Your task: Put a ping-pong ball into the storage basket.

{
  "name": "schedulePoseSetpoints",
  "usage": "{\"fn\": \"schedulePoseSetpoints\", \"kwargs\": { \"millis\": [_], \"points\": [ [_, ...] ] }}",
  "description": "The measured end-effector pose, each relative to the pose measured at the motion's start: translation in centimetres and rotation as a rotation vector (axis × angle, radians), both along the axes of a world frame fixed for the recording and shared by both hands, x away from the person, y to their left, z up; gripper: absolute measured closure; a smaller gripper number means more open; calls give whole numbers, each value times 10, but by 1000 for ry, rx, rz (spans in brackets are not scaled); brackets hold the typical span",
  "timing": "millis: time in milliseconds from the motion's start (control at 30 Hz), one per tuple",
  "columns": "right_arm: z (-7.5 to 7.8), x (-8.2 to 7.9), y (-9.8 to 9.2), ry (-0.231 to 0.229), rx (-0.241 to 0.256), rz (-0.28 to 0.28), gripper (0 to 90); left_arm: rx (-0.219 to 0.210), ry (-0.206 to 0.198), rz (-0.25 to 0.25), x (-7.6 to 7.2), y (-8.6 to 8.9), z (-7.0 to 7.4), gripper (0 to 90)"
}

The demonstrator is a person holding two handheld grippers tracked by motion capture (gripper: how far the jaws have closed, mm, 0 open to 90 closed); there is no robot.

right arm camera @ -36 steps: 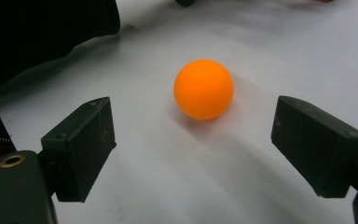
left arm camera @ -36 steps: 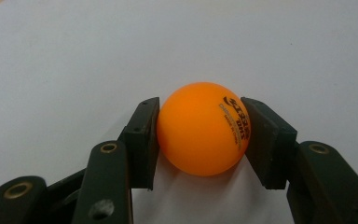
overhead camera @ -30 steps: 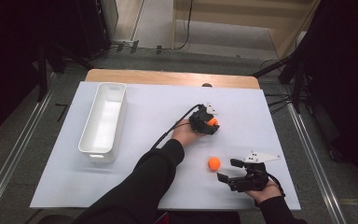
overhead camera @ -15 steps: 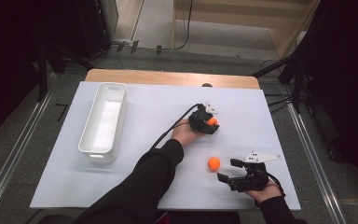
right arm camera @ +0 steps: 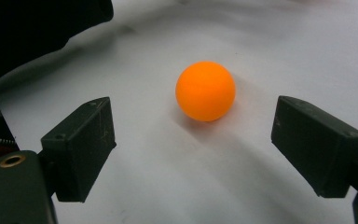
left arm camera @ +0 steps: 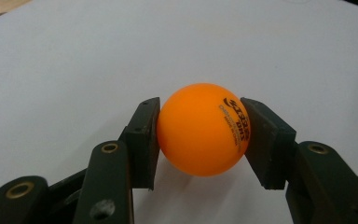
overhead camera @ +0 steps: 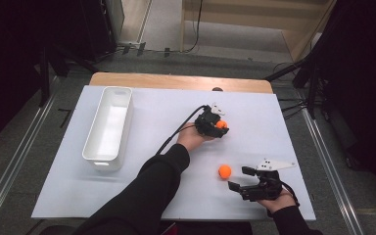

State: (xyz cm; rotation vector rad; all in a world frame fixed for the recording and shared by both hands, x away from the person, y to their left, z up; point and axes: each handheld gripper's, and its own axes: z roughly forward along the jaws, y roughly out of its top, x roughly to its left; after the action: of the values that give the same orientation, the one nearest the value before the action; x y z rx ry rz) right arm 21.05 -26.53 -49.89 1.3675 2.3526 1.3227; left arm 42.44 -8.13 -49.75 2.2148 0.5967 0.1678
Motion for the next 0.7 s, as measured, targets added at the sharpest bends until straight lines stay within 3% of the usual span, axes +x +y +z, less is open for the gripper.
{"fn": "schedulePoseSetpoints", "kwargs": {
  "millis": [367, 600, 700],
  "points": [
    [1, -1, -1, 3, 5, 0, 120, -29, 18, -9, -6, 9, 20, 506],
    [1, -1, -1, -9, 7, 1, 120, -37, 5, -24, -15, 12, 35, 506],
    [1, -1, -2, -10, 8, -3, 120, -40, 22, -25, -17, 15, 41, 506]
  ]
}}
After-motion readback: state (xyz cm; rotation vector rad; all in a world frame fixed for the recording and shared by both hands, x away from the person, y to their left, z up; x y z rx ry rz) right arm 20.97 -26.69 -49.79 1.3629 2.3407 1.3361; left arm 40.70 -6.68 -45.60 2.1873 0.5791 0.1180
